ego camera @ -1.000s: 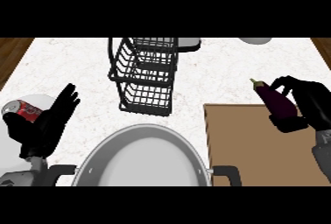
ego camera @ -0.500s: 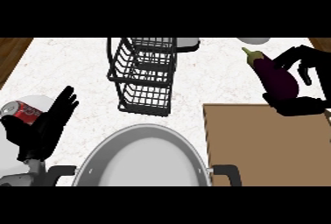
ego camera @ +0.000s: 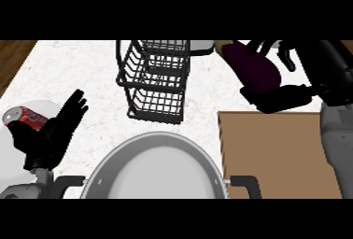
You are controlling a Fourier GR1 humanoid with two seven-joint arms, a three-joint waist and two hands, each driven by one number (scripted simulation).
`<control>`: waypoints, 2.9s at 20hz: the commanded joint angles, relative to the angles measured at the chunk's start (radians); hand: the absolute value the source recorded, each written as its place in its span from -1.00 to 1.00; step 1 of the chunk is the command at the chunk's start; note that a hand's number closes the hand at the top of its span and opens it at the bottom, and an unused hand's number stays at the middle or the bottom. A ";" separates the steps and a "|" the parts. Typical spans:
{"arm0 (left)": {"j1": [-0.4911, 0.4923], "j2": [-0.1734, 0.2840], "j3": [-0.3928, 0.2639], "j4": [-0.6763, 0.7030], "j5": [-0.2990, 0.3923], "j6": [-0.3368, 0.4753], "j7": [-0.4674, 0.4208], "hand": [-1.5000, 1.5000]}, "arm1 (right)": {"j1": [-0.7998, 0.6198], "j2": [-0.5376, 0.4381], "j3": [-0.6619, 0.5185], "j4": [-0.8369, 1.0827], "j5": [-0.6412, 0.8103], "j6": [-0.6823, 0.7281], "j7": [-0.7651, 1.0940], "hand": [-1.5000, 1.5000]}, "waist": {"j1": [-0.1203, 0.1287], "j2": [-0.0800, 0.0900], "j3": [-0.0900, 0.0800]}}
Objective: Pick the eggplant from the tray and place it in the tiered basket
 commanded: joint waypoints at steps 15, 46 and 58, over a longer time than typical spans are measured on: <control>0.014 -0.039 0.001 -0.055 -0.013 0.003 0.054 0.00 | -0.362 0.353 0.136 0.344 0.199 -0.074 0.289 1.00 | 0.002 0.001 -0.001; -0.041 -0.036 0.049 0.063 -0.025 -0.061 -0.029 0.00 | -0.571 0.355 0.298 1.028 0.007 -0.715 -0.032 -1.00 | 0.028 0.010 -0.002; 0.043 -0.048 0.035 -0.001 -0.034 -0.063 -0.038 0.00 | -0.523 0.346 0.055 0.946 -0.312 -0.808 -0.192 -1.00 | 0.012 0.006 0.000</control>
